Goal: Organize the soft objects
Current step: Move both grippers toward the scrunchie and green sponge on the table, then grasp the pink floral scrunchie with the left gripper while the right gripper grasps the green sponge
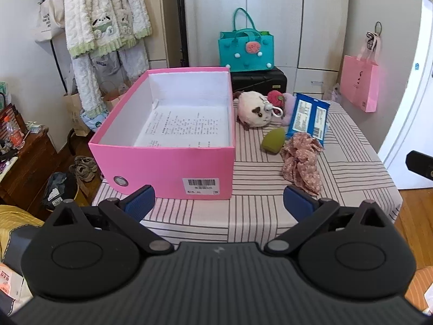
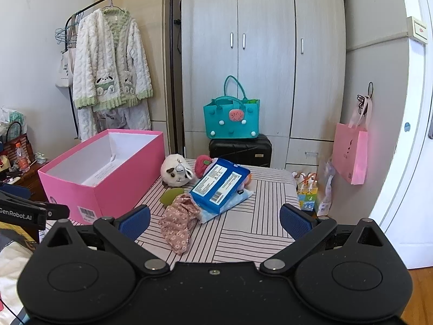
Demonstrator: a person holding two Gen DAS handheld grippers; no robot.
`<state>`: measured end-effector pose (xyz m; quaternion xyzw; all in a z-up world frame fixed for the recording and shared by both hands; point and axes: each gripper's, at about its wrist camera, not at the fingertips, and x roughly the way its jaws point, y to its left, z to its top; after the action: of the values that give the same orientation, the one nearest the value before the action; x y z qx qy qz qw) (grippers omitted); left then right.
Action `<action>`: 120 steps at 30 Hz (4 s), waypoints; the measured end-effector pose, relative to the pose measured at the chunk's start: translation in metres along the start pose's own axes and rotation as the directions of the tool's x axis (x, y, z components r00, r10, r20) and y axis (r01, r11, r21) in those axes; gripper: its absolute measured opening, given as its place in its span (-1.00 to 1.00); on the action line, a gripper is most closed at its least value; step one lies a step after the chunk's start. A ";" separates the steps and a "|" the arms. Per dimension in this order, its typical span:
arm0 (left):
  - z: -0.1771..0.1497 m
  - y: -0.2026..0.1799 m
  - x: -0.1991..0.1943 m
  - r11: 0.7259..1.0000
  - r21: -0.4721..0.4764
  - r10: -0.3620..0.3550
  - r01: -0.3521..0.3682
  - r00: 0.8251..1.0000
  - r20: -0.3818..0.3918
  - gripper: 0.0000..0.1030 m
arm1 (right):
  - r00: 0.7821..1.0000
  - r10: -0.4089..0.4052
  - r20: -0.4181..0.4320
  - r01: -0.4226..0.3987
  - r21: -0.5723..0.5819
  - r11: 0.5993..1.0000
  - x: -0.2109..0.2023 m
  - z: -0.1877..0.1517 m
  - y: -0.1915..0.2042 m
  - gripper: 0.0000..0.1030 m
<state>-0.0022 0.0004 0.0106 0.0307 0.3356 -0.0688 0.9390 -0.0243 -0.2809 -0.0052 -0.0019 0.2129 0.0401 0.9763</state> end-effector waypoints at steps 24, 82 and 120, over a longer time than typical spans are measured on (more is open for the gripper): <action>0.003 -0.003 0.001 0.987 0.080 0.136 -0.141 0.989 0.066 1.00 | 1.000 0.004 -0.016 -0.004 -0.021 1.000 0.007 -0.002 0.002 1.00; 0.009 -0.116 0.159 0.980 0.138 -0.131 0.140 0.989 -0.071 0.27 | 0.841 0.490 -0.230 -0.512 -0.047 0.857 0.199 0.034 -0.045 0.86; 0.015 -0.093 0.160 0.951 0.148 -0.244 0.272 0.952 -0.183 -0.76 | 0.799 0.415 -0.435 -0.507 -0.117 0.854 0.237 0.056 -0.009 -0.11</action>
<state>0.1160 -0.1103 -0.0806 0.0727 0.4048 -0.2171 0.8853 0.2143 -0.2702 -0.0531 -0.0694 0.3926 0.3010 0.8663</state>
